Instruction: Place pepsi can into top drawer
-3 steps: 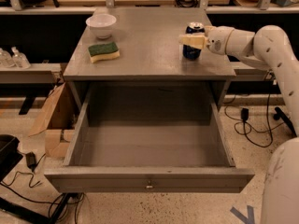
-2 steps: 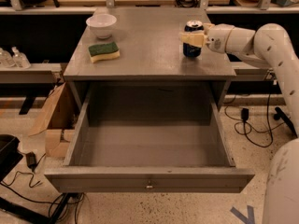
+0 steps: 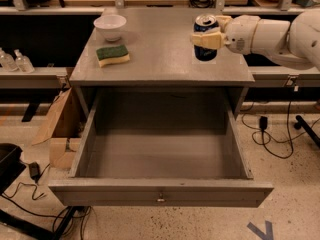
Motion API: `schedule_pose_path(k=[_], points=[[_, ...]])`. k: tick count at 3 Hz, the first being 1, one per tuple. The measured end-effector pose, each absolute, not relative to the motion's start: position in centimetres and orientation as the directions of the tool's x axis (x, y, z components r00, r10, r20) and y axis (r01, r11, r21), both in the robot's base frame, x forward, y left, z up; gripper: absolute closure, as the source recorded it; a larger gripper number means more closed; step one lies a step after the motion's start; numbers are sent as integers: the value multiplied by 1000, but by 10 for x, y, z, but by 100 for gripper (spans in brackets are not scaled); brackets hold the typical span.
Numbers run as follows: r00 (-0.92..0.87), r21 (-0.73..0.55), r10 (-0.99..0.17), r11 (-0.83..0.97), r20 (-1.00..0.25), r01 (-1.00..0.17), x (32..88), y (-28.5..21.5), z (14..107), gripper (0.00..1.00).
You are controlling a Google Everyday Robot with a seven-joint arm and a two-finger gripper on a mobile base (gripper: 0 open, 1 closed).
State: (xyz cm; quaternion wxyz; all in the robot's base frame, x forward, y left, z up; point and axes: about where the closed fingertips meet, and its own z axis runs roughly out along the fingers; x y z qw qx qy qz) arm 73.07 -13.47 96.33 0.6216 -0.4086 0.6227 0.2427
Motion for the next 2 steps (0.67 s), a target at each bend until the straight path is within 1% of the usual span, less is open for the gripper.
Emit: schedule_pose_path(k=[1, 2], points=[[116, -243, -274, 491, -955, -836, 686, -121, 968, 100], [74, -191, -287, 408, -955, -893, 645, -102, 943, 100]])
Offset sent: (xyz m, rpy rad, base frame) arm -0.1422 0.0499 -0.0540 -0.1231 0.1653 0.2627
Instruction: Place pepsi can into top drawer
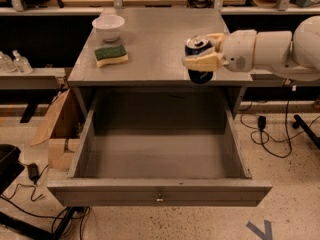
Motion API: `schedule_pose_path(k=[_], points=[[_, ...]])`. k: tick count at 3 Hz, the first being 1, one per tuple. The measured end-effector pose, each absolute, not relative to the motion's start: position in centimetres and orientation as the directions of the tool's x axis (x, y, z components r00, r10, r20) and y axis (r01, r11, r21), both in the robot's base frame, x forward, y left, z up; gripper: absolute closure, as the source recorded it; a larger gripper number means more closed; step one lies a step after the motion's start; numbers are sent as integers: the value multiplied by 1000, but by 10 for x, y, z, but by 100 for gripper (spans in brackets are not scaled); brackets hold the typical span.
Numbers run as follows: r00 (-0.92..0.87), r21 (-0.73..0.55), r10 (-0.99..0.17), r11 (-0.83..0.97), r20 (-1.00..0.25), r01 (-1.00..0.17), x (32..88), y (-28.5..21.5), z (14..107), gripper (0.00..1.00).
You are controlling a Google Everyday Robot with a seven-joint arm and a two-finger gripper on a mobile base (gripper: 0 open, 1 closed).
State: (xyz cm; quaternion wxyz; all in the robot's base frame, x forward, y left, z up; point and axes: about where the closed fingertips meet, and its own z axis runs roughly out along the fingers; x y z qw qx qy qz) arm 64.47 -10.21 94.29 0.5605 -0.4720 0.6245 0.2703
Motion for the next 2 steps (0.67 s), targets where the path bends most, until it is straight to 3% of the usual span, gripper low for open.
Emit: schedule_pose_path(k=[2], points=[[-52, -51, -278, 351, -959, -935, 600, -80, 828, 100]])
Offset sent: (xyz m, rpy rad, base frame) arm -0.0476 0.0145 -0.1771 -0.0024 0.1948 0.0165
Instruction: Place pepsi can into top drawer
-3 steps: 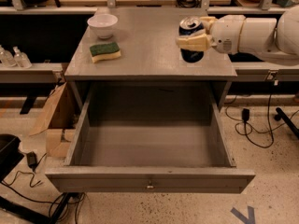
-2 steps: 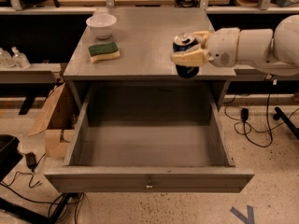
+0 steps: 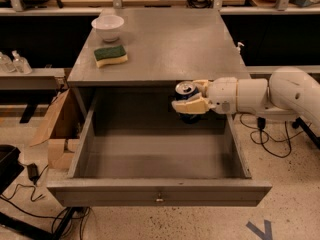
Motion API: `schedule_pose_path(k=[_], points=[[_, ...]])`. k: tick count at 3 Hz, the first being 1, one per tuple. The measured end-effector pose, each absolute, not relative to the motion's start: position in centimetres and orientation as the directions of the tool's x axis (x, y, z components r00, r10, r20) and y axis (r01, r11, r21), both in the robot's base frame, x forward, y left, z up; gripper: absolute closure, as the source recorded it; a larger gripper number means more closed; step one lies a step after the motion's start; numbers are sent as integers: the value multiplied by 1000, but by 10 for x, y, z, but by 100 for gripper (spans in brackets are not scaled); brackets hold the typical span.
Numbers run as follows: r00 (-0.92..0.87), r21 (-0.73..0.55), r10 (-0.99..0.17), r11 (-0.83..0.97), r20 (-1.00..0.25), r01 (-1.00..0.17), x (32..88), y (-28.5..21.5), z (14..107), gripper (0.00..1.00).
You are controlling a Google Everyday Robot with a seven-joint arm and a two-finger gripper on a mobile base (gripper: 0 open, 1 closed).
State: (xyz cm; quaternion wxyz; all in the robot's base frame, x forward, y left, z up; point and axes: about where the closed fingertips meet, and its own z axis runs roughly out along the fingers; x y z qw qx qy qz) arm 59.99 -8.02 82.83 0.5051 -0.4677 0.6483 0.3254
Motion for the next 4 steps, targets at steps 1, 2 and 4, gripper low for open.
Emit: schedule_pose_path(k=[1, 2, 4], points=[[-54, -41, -264, 339, -963, -940, 602, -74, 822, 100], [-63, -1, -202, 303, -977, -953, 612, -41, 789, 100], [-109, 78, -114, 251, -987, -965, 636, 24, 712, 100]])
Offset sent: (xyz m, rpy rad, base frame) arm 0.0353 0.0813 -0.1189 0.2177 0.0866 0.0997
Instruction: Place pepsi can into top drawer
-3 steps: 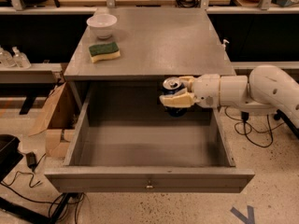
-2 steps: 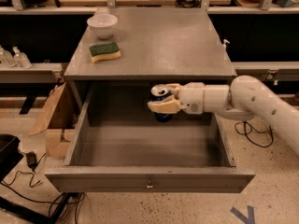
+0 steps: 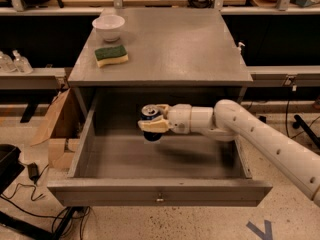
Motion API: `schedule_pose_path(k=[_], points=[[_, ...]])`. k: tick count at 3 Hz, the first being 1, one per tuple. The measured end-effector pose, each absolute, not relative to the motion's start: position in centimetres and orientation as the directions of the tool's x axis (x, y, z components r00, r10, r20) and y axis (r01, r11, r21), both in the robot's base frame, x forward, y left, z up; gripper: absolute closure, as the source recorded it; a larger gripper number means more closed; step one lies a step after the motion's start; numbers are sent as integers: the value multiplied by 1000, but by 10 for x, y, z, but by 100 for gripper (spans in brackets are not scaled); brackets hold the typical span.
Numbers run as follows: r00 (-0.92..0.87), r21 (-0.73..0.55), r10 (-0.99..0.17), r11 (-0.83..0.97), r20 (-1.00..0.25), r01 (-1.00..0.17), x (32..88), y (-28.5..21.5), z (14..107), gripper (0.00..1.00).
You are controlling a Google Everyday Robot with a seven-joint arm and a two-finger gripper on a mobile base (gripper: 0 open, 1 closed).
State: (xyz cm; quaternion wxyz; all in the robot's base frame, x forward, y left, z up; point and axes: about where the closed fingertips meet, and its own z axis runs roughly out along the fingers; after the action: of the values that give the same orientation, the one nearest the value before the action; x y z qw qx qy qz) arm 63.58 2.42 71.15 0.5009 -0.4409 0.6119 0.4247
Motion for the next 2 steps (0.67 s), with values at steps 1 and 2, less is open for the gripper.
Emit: schedule_pose_path(k=[1, 2], points=[[-111, 79, -108, 263, -988, -962, 637, 39, 687, 87], [-110, 79, -108, 260, -988, -962, 637, 43, 687, 56]])
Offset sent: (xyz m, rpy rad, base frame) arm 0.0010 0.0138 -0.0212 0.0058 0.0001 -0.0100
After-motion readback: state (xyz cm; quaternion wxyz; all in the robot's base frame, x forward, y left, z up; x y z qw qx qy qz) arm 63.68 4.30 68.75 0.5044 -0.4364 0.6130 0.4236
